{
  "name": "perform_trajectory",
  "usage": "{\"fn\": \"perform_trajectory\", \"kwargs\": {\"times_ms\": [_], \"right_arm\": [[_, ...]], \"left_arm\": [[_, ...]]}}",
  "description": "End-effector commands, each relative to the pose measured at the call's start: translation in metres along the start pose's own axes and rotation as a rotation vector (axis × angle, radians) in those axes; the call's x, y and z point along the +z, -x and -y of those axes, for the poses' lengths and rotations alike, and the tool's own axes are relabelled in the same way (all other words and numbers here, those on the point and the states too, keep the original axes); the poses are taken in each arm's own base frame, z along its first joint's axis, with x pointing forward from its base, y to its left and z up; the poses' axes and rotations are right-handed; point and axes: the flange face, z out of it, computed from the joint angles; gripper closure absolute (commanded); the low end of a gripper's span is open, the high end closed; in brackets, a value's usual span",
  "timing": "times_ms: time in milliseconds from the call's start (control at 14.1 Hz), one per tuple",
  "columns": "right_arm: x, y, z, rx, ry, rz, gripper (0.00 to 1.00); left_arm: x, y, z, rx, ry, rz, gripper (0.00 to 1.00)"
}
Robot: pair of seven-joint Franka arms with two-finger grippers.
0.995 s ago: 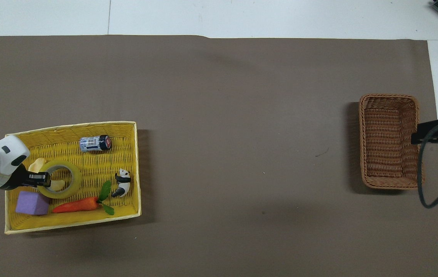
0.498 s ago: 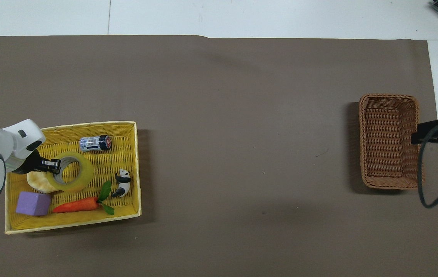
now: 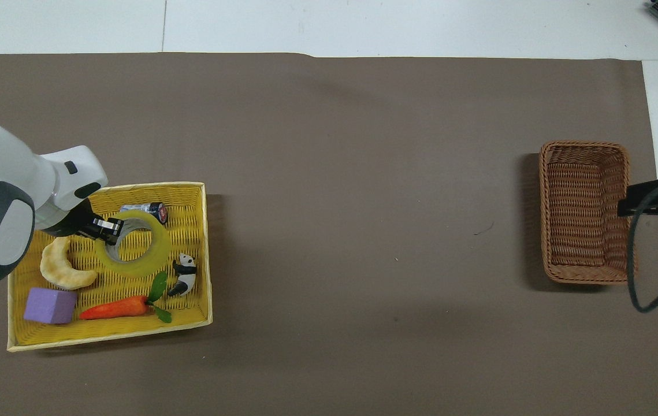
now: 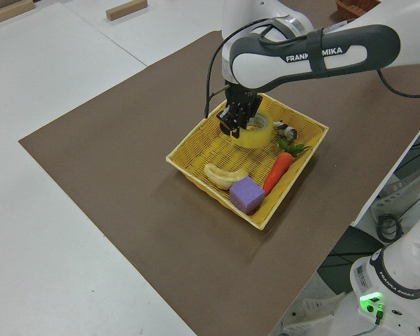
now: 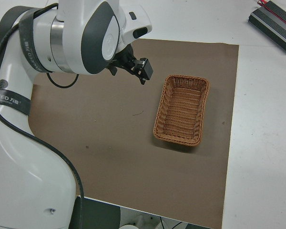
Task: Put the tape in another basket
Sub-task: 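Lift the tape roll with the left gripper toward the table center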
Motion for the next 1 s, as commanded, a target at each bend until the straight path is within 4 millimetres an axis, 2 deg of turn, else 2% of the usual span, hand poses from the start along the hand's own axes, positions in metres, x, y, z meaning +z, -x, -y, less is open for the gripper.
{"fn": "perform_trajectory", "kwargs": {"times_ms": [0, 142, 284, 427, 640, 924], "right_arm": [[-0.002, -0.001, -0.002, -0.020, -0.019, 0.008, 0.00], [-0.002, -0.001, -0.002, -0.020, -0.019, 0.008, 0.00], [-0.002, -0.001, -0.002, -0.019, -0.019, 0.008, 0.00], [-0.002, -0.001, -0.002, -0.020, -0.019, 0.008, 0.00], [-0.002, -0.001, -0.002, -0.021, -0.018, 0.009, 0.00], [-0.002, -0.001, -0.002, -0.020, -0.019, 0.008, 0.00]], "left_arm": [[-0.041, -0.001, -0.017, -0.016, 0.086, -0.022, 1.00], [-0.062, -0.001, -0.028, 0.003, 0.159, -0.059, 1.00], [-0.069, -0.003, -0.034, 0.067, 0.249, -0.094, 1.00], [-0.086, -0.002, -0.064, 0.088, 0.388, -0.114, 1.00], [-0.086, 0.006, -0.103, 0.141, 0.423, -0.087, 1.00], [-0.087, 0.019, -0.123, 0.173, 0.566, -0.016, 1.00]]}}
